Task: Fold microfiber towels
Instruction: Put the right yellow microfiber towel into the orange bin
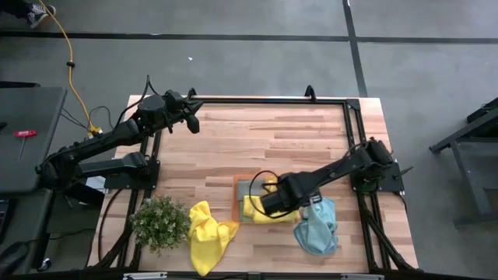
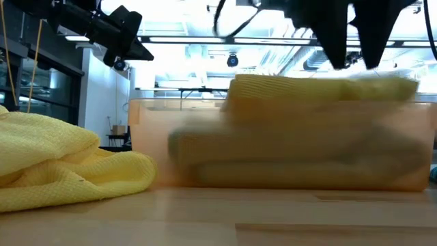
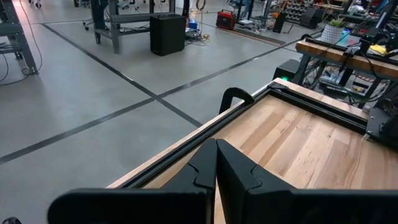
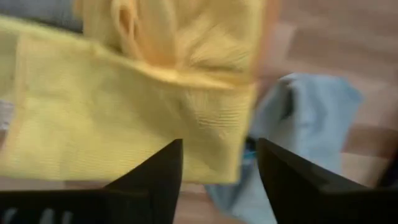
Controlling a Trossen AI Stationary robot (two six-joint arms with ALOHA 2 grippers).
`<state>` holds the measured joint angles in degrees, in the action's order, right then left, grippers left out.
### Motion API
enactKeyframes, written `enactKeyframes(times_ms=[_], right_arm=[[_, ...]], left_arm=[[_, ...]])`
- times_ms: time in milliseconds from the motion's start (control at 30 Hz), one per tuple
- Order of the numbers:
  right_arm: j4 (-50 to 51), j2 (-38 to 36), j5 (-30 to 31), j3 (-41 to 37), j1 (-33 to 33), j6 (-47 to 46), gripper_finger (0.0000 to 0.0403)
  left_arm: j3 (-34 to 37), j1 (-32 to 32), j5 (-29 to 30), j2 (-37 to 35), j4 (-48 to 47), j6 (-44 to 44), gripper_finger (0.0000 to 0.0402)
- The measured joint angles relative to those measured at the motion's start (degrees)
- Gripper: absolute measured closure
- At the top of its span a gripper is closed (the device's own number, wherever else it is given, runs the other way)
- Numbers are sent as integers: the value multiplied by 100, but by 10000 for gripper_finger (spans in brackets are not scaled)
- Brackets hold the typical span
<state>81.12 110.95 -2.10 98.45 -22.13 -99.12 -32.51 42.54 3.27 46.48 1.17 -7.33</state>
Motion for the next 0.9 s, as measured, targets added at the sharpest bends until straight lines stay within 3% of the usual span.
enactKeyframes(times_ms=[133,300,467,600,667,800,900], right_arm=[[531,-321,196,2,-125,11,191],[906,-456,492,2,-430,176,207],[853,-514,761,2,-681,998,267],[851,-647,799,-86,-829,1928,351],[708,-923,758,-581,-918,2027,388],[-481,-2072,192,-2328,-1054,1540,387],[-1696,-3154,501,-3306,-918,1466,399]], left_arm=[[0,1,-2,0,0,0,401],[0,2,-2,0,-2,78,401],[0,22,-2,0,12,107,401],[0,20,-10,-2,67,109,401],[0,20,-67,-2,96,140,401],[0,18,-230,-18,187,197,401],[0,20,-303,-24,271,197,402]])
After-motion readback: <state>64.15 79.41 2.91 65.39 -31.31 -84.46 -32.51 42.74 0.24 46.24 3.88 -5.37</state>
